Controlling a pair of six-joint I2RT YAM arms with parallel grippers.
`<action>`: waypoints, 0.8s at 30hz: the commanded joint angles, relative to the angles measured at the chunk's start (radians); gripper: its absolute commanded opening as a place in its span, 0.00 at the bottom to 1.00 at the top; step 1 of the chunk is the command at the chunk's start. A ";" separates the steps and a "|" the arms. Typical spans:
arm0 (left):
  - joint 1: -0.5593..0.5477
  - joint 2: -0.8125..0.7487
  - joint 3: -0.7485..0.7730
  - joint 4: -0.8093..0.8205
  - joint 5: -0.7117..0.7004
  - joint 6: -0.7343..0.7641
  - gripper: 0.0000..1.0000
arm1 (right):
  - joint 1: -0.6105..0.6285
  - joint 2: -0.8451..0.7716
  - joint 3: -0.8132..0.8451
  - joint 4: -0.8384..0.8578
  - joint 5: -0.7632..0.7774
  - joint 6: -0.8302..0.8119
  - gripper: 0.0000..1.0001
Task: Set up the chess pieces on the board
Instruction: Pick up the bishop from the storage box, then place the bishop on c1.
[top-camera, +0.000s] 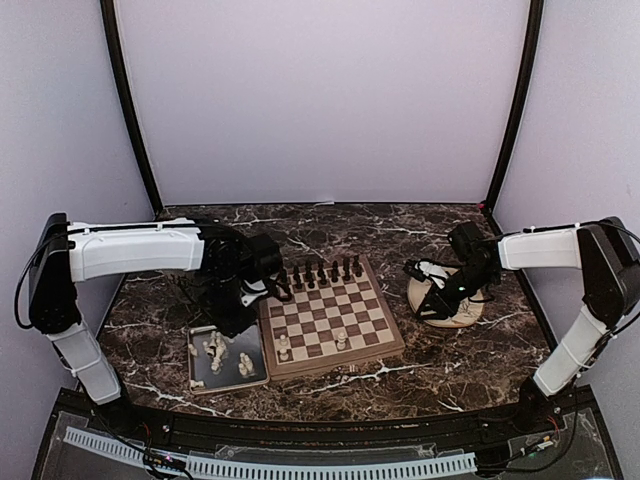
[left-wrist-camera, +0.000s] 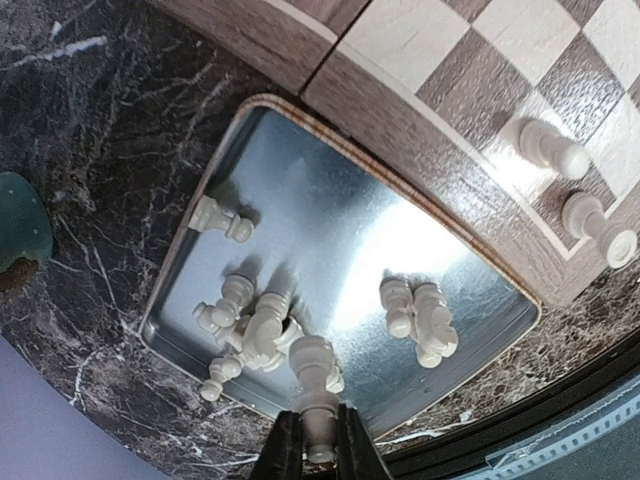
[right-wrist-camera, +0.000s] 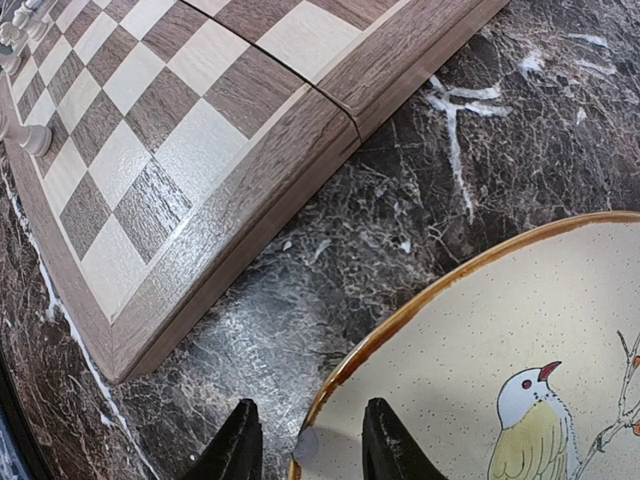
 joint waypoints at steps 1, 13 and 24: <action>0.000 -0.012 0.088 -0.062 -0.019 -0.003 0.00 | -0.003 -0.010 0.017 -0.004 0.001 -0.008 0.35; -0.091 0.028 0.223 0.188 0.235 0.248 0.00 | -0.003 -0.010 0.018 -0.005 -0.002 -0.012 0.35; -0.160 0.221 0.374 0.092 0.184 0.343 0.00 | -0.003 -0.039 0.017 -0.005 0.000 -0.015 0.35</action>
